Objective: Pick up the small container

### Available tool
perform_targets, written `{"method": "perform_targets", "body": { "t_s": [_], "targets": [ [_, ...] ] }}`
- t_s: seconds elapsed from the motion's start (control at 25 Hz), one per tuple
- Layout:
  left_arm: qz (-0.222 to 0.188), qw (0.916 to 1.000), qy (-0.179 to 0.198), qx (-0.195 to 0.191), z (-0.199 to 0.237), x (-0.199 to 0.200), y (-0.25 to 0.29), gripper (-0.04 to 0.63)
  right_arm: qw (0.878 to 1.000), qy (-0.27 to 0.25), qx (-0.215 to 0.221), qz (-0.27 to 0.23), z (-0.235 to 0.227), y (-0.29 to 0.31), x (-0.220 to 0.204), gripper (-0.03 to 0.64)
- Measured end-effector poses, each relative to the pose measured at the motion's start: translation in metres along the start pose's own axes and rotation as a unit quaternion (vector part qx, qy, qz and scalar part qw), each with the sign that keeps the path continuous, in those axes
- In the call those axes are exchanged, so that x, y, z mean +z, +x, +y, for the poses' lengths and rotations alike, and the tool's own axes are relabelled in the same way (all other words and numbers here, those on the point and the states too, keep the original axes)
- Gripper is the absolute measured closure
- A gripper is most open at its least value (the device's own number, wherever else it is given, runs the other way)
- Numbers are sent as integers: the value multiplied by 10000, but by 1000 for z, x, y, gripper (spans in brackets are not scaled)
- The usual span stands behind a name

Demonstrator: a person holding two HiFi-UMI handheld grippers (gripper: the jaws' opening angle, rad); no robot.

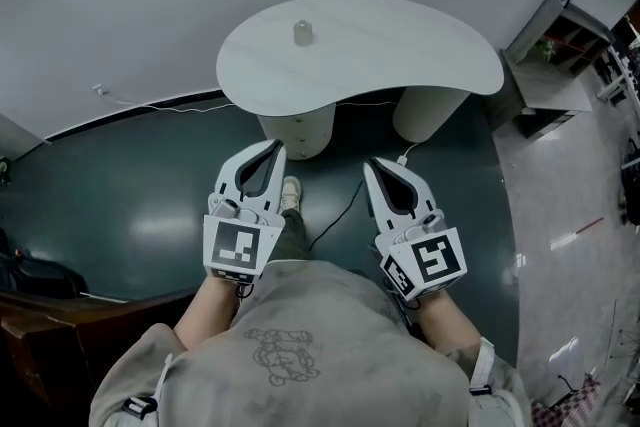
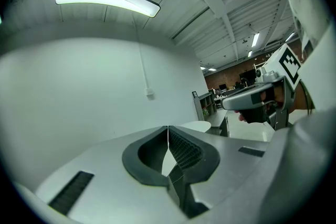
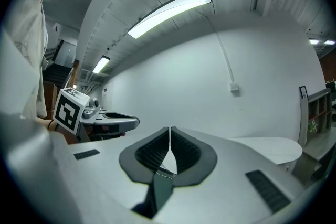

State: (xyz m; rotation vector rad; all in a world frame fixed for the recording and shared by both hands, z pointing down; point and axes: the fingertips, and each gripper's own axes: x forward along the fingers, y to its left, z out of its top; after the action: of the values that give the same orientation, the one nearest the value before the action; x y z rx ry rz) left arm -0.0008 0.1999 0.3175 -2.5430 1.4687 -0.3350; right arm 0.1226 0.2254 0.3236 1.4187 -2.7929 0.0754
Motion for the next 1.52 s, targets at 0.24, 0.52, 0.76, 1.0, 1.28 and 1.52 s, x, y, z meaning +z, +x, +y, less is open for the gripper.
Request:
{"method": "perform_targets", "body": {
  "t_s": [0.24,0.52,0.76,1.0,1.28,1.52],
  "targets": [
    [83,9999,-60,-19,33,-12,34,577,10000,-40,17,65,-18,46,1,583],
    [296,9995,-119,-87,83,-29,80,577,9997,71,-99,213,-43,115,-2,583],
    [362,9990,-216,-167,136,-40,128,577,9991,128,-167,356,-64,182,4,583],
    [377,9986,-259,-256,196,-45,180,577,9988,122,-286,386,-90,252,15,583],
    [378,9977,-335,-444,247,-54,237,577,9979,76,-384,516,-117,327,21,583],
    [389,9973,-400,-476,283,-64,263,577,9973,-57,-488,550,-129,367,30,583]
  ]
}}
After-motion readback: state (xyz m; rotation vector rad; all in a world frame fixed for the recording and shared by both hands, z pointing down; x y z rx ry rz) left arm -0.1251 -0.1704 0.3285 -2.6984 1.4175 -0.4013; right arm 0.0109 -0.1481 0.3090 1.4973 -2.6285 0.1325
